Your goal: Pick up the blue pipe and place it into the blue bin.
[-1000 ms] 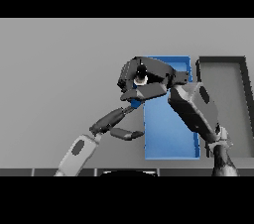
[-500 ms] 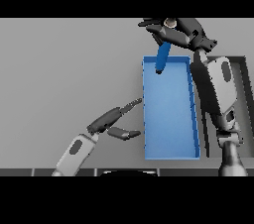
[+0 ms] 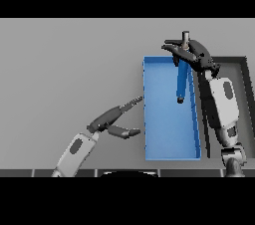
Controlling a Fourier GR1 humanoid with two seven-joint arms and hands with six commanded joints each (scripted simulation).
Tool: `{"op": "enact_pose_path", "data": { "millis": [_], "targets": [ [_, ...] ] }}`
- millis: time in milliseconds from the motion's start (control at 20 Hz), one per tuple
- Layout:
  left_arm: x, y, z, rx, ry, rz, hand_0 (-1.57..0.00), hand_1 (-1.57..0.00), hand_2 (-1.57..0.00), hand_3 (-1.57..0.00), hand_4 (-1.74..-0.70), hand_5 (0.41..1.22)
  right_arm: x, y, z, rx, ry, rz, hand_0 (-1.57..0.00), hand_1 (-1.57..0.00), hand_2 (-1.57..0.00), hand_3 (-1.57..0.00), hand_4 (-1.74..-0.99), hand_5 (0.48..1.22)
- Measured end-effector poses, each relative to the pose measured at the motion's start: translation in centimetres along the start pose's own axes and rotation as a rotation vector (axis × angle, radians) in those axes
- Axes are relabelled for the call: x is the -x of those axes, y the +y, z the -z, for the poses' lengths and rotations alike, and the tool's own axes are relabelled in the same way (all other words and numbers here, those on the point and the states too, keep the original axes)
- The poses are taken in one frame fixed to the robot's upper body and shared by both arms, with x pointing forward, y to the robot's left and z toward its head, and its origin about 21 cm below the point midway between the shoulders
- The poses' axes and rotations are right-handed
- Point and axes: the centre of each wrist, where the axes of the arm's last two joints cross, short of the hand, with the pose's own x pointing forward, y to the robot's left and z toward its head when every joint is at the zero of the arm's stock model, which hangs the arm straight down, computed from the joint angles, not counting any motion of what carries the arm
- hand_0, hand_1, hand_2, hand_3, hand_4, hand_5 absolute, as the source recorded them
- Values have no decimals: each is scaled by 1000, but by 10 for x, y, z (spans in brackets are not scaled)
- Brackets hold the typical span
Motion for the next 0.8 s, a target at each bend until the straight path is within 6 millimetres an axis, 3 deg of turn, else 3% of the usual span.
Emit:
{"op": "enact_pose_path", "data": {
  "millis": [50, 150, 250, 300, 350, 400, 450, 550, 650, 800],
  "targets": [
    [-1, -2, 1, 3, -3, -4, 1, 1, 1, 1, -877, 479, 6, -5, -2, 30, 52, 9, -1571, -1571, -1571, -1571, -1499, 1221],
    [0, -5, 0, 5, 4, -9, 1, 1, 1, 1, -880, 475, 24, -7, -8, 62, 144, -2, -1571, -1571, -1571, -1025, -1586, 1221],
    [0, -4, -3, 6, -6, -4, 1, 1, 1, 1, -883, 479, 46, -11, -12, 90, 232, -10, -1571, -1571, -1571, -681, -1642, 1221],
    [-3, -6, 0, 7, -2, -1, 1, 1, 1, 1, -885, 481, 52, -12, -13, 91, 261, -24, -1571, -1571, -1571, -617, -1662, 1221],
    [-1, -4, 1, 3, 19, 2, 1, 1, 1, 1, -886, 483, 62, -14, -14, 104, 303, -37, -1571, -1571, -1571, -808, -1617, 1199],
    [0, -5, 1, 6, 11, 3, 1, 1, 1, 1, -885, 486, 68, -15, -13, 118, 338, -42, -1571, -1514, -1454, -960, -1573, 1188],
    [0, -4, -1, 8, 12, -2, 1, 1, 1, 1, -883, 490, 76, -15, -10, 136, 394, -38, -1257, -1211, -1163, -768, -1515, 1176],
    [-1, -5, 1, 9, 10, -2, 1, 1, 1, 1, -880, 495, 93, -21, -5, 156, 495, 18, -804, -775, -744, -491, -1385, 1114],
    [0, -3, 0, 3, 14, 0, 1, 1, 1, 1, -881, 497, 95, -18, -3, 136, 553, 49, -514, -495, -476, -314, -1296, 1152],
    [3, -5, 1, 8, 8, -4, 1, 1, 1, 1, -879, 493, 89, -9, -5, 36, 593, -67, -263, -253, -243, -160, -1202, 1013]
  ]
}}
